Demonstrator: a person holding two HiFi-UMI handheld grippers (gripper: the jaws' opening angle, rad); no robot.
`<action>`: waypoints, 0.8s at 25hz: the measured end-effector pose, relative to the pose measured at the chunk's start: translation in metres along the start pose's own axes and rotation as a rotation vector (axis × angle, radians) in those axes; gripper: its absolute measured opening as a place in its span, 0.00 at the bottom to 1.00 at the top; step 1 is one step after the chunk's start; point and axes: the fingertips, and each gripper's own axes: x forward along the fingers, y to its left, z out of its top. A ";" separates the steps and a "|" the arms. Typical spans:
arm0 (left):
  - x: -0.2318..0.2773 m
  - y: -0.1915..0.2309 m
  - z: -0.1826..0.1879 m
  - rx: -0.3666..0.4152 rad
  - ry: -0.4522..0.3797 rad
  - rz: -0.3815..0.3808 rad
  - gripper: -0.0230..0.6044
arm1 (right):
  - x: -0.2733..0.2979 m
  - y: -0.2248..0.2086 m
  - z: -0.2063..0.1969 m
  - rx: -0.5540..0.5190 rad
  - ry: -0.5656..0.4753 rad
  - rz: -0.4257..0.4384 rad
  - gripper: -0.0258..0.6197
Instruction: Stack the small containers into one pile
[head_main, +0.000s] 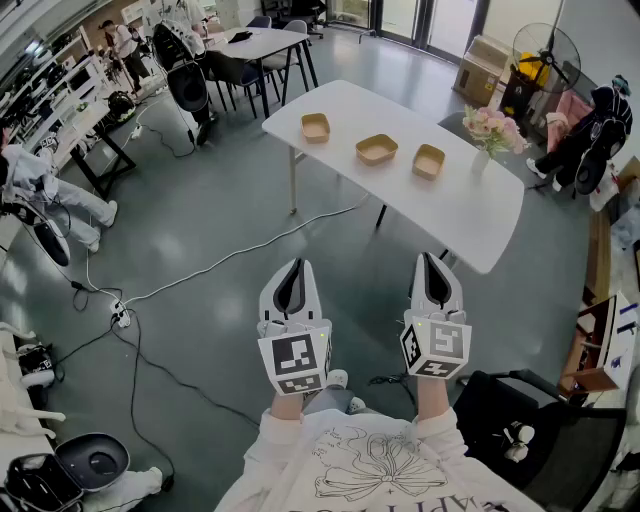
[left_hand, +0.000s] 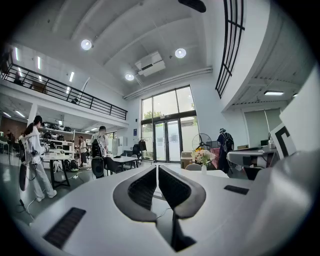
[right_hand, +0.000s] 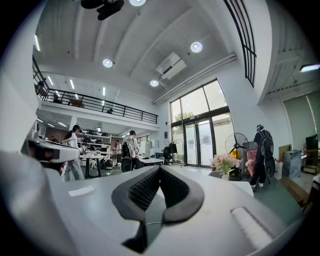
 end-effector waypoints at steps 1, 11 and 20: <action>0.002 0.001 0.001 -0.001 0.000 0.000 0.06 | 0.001 0.000 0.001 -0.003 0.001 0.000 0.06; 0.014 0.004 -0.001 -0.008 0.002 -0.009 0.06 | 0.012 0.001 -0.003 -0.008 0.009 -0.003 0.06; 0.044 0.018 -0.006 -0.010 0.005 -0.022 0.06 | 0.043 0.000 -0.011 0.024 0.005 -0.038 0.06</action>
